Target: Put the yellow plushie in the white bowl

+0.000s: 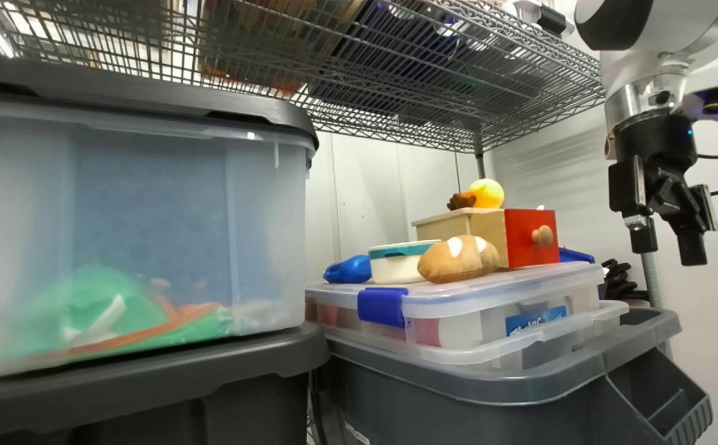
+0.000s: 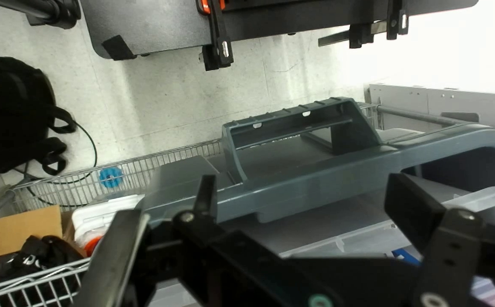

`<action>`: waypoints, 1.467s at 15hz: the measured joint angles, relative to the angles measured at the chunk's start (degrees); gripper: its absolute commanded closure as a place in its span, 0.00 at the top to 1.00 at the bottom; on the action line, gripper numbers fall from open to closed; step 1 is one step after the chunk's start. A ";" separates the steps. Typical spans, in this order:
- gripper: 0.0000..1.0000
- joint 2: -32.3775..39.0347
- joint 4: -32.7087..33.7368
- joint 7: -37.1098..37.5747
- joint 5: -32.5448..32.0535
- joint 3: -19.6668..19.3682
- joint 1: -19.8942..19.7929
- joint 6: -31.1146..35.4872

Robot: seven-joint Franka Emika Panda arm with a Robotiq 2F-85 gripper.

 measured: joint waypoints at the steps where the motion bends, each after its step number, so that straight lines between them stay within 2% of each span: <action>1: 1.00 0.00 -0.08 0.00 0.00 0.25 -0.19 0.00; 9: 1.00 -0.62 -0.43 0.00 -0.01 2.13 -0.46 0.36; 13: 1.00 -2.83 -1.12 0.08 0.00 4.16 -0.42 3.42; 22: 1.00 -3.94 -2.92 1.05 5.16 5.24 0.24 21.35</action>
